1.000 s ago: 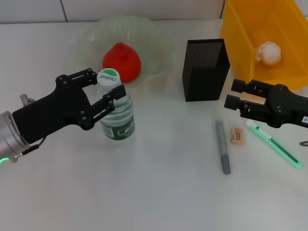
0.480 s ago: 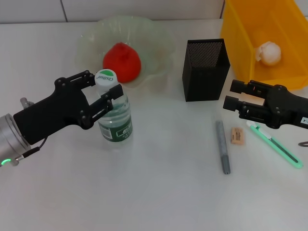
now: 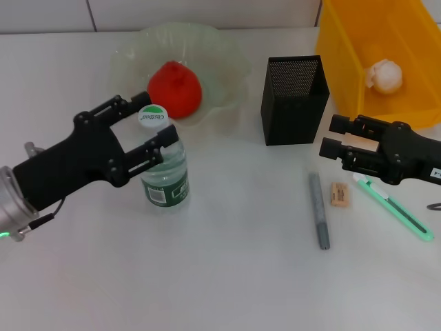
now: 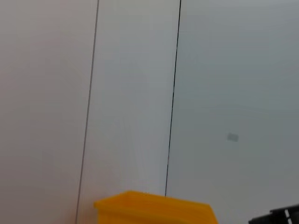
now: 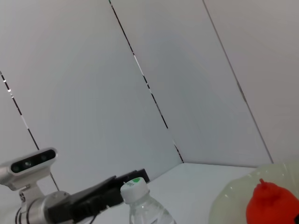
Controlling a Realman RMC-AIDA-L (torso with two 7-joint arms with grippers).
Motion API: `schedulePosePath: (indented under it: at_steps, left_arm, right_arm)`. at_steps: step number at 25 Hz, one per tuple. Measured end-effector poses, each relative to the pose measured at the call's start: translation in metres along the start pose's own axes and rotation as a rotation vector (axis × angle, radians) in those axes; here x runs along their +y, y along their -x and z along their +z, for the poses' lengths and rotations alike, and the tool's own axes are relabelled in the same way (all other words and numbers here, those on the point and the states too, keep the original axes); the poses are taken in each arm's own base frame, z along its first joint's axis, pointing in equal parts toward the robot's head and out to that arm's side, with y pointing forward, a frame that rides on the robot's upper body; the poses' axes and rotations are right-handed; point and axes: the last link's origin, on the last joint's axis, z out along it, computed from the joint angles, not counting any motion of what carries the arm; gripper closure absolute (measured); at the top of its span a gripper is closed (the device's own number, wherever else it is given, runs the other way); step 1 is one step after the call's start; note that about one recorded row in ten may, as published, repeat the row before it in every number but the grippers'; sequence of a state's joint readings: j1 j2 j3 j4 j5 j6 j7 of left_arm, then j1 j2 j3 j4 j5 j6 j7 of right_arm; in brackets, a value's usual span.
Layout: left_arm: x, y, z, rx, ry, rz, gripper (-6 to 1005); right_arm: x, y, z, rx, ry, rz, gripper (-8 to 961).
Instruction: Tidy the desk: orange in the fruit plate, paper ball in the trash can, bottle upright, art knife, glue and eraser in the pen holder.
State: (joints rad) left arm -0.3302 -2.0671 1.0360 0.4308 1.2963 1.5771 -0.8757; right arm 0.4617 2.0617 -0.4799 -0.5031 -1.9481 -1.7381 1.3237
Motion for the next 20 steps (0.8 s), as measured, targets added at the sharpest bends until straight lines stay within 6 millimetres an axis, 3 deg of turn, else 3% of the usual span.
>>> schedulePosePath:
  at_steps: [8,10,12,13,18,19,20]
  left_arm:
    - [0.007,-0.021,-0.016,0.145,0.034,0.007,230]
    - [0.009,-0.04,-0.037,0.172,0.152,-0.044,214]
    - [0.009,-0.04,-0.037,0.172,0.152,-0.044,216]
    - [0.02,-0.039,-0.048,0.11,0.273,-0.075,216]
    - [0.03,-0.025,-0.048,0.039,0.307,-0.104,218]
    - [0.043,0.0,-0.038,-0.071,0.322,-0.14,218]
    - [0.046,0.006,-0.033,-0.093,0.32,-0.14,218]
  right_arm:
    - [0.001,0.001,-0.001,-0.008,0.005,0.002,253]
    - [0.001,0.001,-0.001,-0.009,0.005,0.004,253]
    - [0.001,0.002,0.0,-0.01,0.007,0.004,253]
    - [0.0,0.003,0.0,-0.01,0.008,0.003,253]
    - [-0.004,0.013,0.0,-0.022,0.008,0.004,253]
    - [-0.007,0.022,0.001,-0.015,0.009,0.01,253]
    - [-0.007,0.022,0.001,-0.015,0.009,0.01,253]
